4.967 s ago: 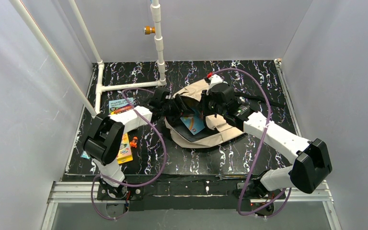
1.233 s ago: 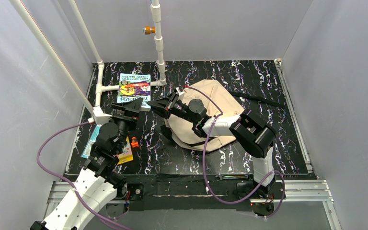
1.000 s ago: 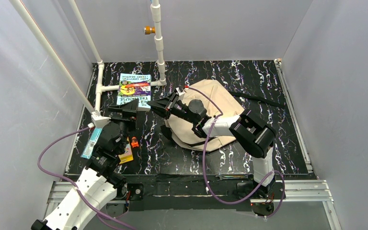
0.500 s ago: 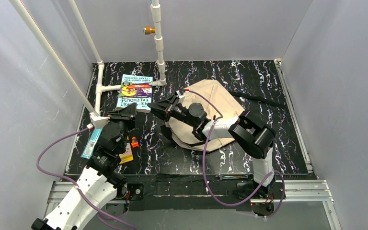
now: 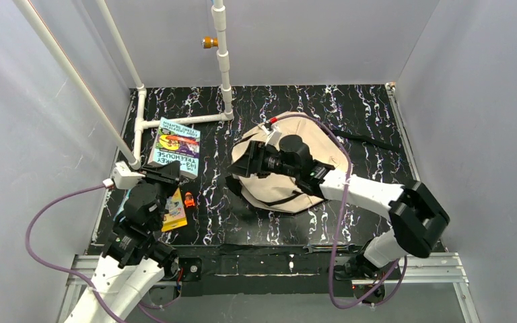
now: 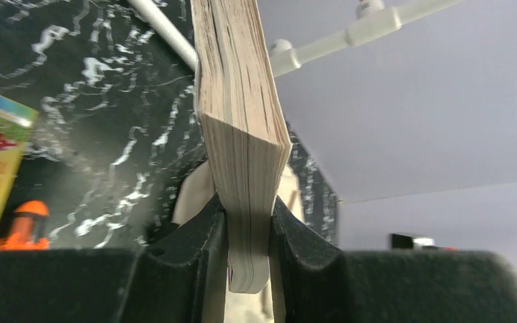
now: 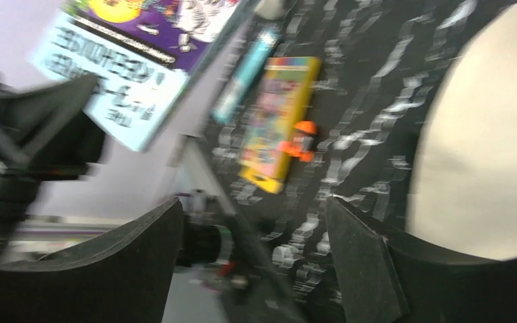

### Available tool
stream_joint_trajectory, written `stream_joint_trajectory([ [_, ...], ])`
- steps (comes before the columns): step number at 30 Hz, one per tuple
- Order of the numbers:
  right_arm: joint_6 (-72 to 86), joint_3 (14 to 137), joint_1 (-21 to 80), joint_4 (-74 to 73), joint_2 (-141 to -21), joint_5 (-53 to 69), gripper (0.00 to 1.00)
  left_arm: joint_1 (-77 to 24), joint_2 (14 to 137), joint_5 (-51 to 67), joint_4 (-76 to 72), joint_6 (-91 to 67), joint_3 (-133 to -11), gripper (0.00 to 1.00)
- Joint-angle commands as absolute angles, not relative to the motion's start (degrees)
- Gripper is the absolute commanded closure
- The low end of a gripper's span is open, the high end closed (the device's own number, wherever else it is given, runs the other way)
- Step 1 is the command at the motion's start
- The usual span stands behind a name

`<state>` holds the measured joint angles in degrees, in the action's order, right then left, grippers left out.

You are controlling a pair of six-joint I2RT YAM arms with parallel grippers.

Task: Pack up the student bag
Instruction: Pick up the book from the center of the board, then place the book in the student bag.

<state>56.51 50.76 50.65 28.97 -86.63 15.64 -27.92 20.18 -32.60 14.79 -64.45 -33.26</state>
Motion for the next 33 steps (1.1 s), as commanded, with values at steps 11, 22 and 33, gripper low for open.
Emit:
stream_joint_trajectory([
  [11,4.20,73.20,66.51,-26.44,-99.05,-35.32,0.08,-27.78,31.42,-28.13,58.63,-51.57,-63.57,1.00],
  [22,5.72,76.42,69.79,-25.76,-105.71,-49.63,0.37,-27.82,30.08,-21.71,61.35,-51.29,-62.44,1.00],
  [33,6.17,72.85,67.20,-23.26,-94.79,-45.00,0.93,-27.77,33.50,-10.49,54.46,-51.38,-60.96,1.00],
])
